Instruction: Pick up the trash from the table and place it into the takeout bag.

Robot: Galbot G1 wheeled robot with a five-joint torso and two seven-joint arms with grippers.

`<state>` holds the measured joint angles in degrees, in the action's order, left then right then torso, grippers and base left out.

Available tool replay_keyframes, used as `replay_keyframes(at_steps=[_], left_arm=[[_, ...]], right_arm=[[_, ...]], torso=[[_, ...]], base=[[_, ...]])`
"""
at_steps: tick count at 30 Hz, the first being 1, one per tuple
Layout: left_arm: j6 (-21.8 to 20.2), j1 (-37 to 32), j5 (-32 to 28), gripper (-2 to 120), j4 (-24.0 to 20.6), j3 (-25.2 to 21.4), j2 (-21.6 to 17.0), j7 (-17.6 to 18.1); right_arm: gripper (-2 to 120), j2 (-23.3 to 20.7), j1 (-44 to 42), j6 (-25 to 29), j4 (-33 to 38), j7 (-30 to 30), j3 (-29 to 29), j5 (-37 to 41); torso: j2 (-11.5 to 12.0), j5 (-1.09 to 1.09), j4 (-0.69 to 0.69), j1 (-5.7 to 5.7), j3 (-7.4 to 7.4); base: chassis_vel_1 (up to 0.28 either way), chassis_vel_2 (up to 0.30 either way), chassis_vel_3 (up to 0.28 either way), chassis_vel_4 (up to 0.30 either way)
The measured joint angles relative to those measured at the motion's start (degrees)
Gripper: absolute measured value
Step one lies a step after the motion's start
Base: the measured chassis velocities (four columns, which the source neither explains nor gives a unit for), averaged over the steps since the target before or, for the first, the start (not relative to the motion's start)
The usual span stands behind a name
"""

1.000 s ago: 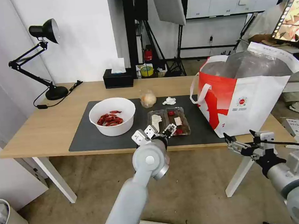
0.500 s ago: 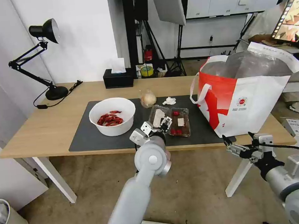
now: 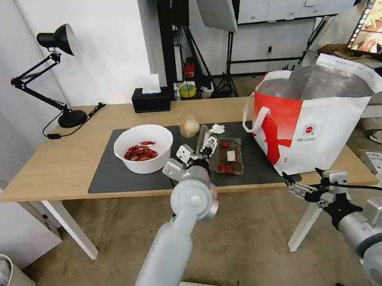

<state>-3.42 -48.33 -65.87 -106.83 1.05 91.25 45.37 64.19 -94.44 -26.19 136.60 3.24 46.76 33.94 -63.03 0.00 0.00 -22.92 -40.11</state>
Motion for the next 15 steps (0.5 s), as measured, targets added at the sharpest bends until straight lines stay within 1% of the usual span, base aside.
replay_keyframes(at_steps=[5, 8, 10, 12, 15], left_arm=[[0.13, 0.1, 0.24, 100, 0.0, 1.33, 0.0, -1.4], [0.08, 0.24, 0.31, 100, 0.06, 1.5, 0.0, -1.78], [-0.04, 0.56, 0.29, 100, 0.26, 1.6, 0.0, -2.0], [-0.18, 0.94, 0.24, 100, 0.73, 1.98, -0.01, -2.08], [-0.26, 1.0, 0.32, 100, 0.82, 2.53, -0.01, -2.15]], right_arm=[[100, -1.55, 0.38, -0.34, 1.79, 0.52, 1.53, 1.04], [100, -1.76, -0.01, -0.23, 2.25, 0.58, 2.16, 0.84], [100, -1.89, -0.73, -0.07, 3.42, 0.62, 3.0, 0.49], [100, -1.91, -1.61, 0.05, 6.09, 0.82, 4.09, 0.49], [100, -1.79, -1.81, 0.07, 6.65, 1.0, 4.42, 0.66]], torso=[[0.0, 0.0, 0.01, 0.0, 0.0], [0.0, 0.0, 0.01, 0.0, 0.0], [0.0, 0.0, 0.0, 0.0, 0.0], [0.0, -0.01, 0.0, 0.0, 0.0], [0.0, -0.01, 0.01, 0.0, 0.0]], base=[[0.0, 0.0, 0.0, 0.0], [0.0, 0.0, 0.0, 0.0], [0.0, 0.0, 0.0, 0.0], [0.0, 0.0, 0.0, 0.0], [0.0, 0.0, 0.0, 0.0]])
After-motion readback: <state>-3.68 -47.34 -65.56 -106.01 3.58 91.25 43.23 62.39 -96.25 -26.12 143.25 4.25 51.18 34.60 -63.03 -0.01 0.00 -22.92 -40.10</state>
